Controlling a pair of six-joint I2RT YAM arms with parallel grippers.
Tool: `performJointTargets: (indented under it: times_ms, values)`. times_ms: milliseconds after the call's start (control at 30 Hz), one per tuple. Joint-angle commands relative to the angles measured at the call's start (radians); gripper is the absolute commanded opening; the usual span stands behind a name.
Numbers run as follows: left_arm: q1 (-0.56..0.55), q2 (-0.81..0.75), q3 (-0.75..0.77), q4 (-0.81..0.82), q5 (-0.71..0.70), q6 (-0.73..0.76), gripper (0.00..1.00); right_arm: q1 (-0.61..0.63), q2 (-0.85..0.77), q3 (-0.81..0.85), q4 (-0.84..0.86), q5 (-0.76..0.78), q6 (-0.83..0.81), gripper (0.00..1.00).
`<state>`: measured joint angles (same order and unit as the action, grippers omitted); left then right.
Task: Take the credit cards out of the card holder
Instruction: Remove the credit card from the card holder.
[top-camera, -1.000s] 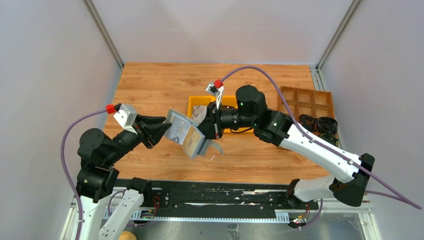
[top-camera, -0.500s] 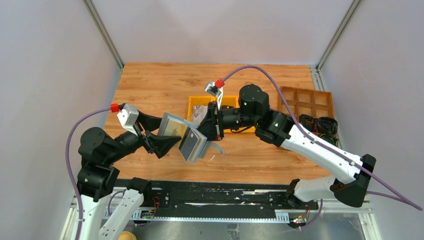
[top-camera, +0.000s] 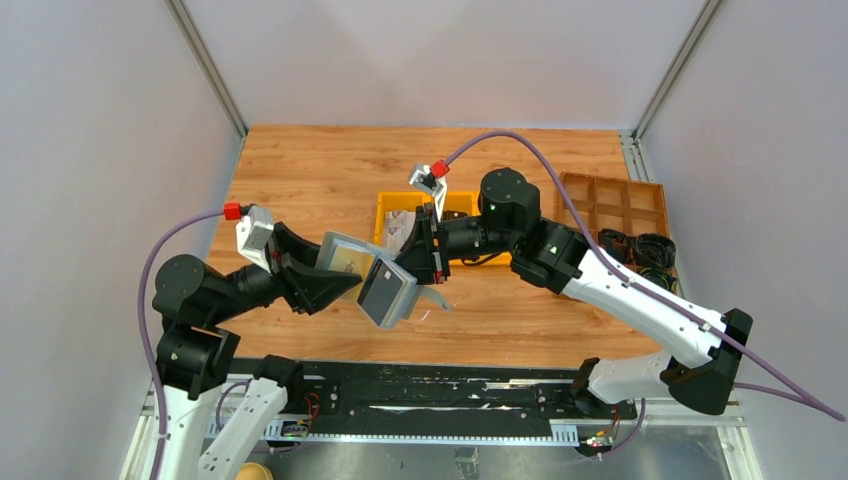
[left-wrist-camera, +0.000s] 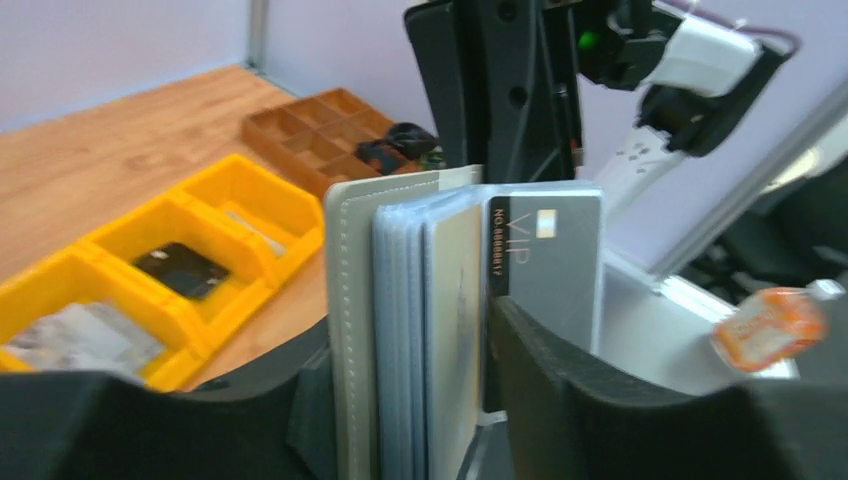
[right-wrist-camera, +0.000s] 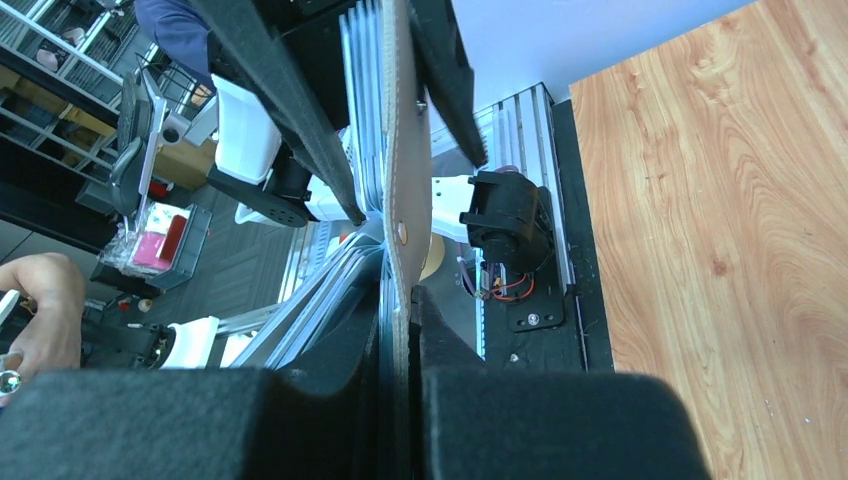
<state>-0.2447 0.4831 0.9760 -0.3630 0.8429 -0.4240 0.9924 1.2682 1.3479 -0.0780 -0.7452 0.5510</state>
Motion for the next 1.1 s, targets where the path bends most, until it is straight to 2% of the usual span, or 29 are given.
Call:
performJointTargets:
  times_ms: [0,100,233,267,367,433,567,667,733,833,1067]
  values:
    - [-0.004,0.035,0.014,0.105,0.131,-0.152,0.50,0.006,-0.044,0.010,0.069,-0.046,-0.031,0.00]
    - [-0.004,0.045,0.019,0.137,0.148,-0.206,0.36,-0.002,-0.054,-0.002,0.069,-0.049,-0.043,0.00]
    - [-0.004,0.051,0.031,0.135,0.120,-0.205,0.14,-0.024,-0.071,-0.019,0.069,-0.060,-0.058,0.01]
    - [-0.004,0.052,0.035,0.128,0.101,-0.196,0.10,-0.031,-0.073,-0.025,0.069,-0.064,-0.060,0.06]
    - [-0.004,0.053,0.048,0.081,0.021,-0.148,0.00,-0.073,-0.075,-0.037,0.038,-0.077,-0.066,0.41]
    - [-0.004,0.054,0.058,0.044,-0.038,-0.099,0.00,-0.118,-0.075,-0.032,-0.009,-0.084,-0.069,0.57]
    - [-0.004,0.052,0.062,-0.030,-0.104,0.016,0.00,-0.220,-0.077,0.022,-0.141,-0.004,-0.087,0.73]
    - [-0.004,0.050,0.058,-0.087,-0.165,0.083,0.00,-0.250,-0.072,0.086,-0.219,0.095,-0.095,0.76]
    - [-0.004,0.041,0.050,-0.089,-0.181,0.090,0.00,-0.247,-0.072,0.080,-0.153,0.075,-0.061,0.77]
    - [-0.004,0.038,0.033,-0.053,-0.134,0.046,0.00,-0.232,-0.052,0.039,-0.035,-0.013,-0.022,0.78]
    - [-0.004,0.049,0.004,0.014,-0.043,-0.053,0.01,-0.140,0.031,0.089,-0.029,-0.007,-0.100,0.78]
